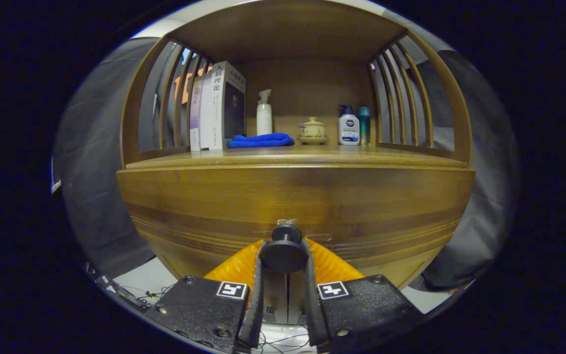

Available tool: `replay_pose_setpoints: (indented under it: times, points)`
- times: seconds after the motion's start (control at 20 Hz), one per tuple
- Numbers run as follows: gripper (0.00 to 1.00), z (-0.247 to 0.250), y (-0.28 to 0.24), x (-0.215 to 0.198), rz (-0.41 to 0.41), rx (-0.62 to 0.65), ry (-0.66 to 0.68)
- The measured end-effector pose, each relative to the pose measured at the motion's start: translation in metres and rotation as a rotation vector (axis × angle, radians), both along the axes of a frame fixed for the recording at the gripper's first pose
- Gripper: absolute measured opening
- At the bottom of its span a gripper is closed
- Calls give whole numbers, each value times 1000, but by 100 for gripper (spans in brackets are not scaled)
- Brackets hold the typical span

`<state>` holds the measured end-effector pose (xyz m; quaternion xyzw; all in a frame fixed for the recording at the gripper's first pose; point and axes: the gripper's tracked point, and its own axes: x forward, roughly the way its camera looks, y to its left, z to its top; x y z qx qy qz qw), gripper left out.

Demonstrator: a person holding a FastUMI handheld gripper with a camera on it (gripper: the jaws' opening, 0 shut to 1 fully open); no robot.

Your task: Pull open the drawer, take out the items inside it, and place them on the countertop above the cabinet.

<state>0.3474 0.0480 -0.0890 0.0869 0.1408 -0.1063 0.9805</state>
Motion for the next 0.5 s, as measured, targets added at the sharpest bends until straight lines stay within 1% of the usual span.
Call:
replay_pose_setpoints:
  times: [0.1,0.35,0.4,0.5]
  points:
    - [37,0,1,1,11,-4,9]
    - [36,-1,5,-6,33,-6,14]
    - [36,-1,7,-10,41,-11,15]
    - [36,-3,10,-31,49,-16,13]
